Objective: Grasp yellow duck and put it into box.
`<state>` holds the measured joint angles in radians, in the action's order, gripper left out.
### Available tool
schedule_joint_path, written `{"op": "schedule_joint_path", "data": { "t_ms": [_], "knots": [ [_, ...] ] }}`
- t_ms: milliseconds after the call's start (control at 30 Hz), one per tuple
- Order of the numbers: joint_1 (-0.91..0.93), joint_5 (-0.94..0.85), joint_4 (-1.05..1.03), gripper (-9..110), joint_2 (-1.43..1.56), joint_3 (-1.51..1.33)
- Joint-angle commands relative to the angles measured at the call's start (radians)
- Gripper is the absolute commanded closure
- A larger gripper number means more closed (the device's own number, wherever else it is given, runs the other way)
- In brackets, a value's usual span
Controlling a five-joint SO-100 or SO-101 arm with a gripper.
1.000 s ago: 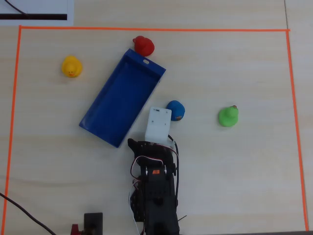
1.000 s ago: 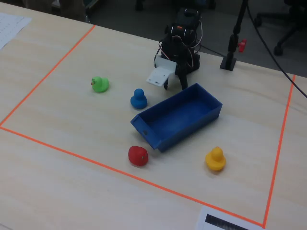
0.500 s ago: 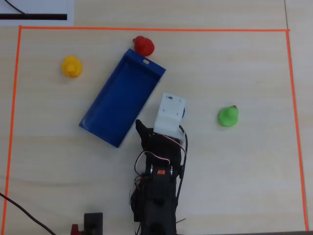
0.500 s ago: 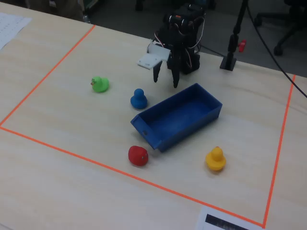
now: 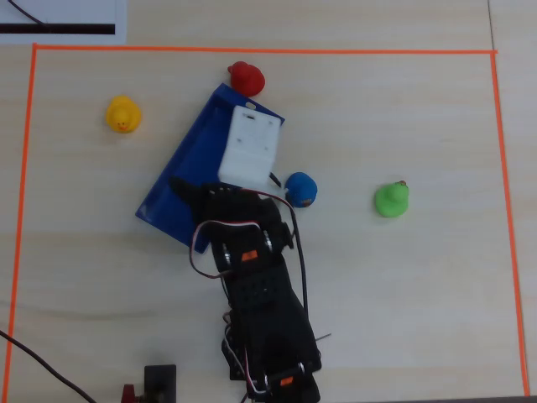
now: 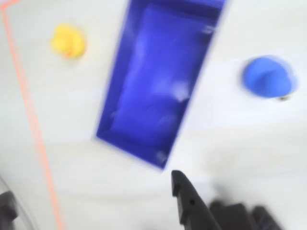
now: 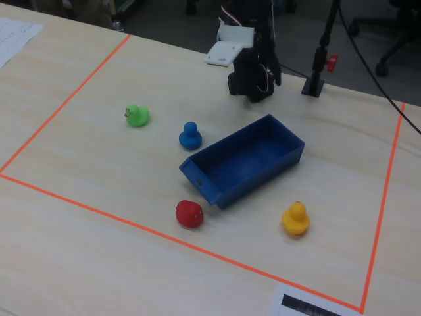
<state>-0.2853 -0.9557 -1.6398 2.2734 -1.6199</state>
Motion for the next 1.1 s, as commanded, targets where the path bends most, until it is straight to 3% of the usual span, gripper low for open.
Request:
{"op": "schedule_joint_path", "data": {
  "t_ms": [0, 300, 700, 1067],
  "knots": [
    [-0.241, 0.104, -0.049, 55, -0.222, 0.281],
    [-0.454, 0.169, 0.031, 51, -0.581, 0.434],
    [-0.462, 0.046, 0.371, 55, -0.899, 0.543],
    [-0.348, -0.121, 0.437, 55, -1.054, 0.672]
  ]
}}
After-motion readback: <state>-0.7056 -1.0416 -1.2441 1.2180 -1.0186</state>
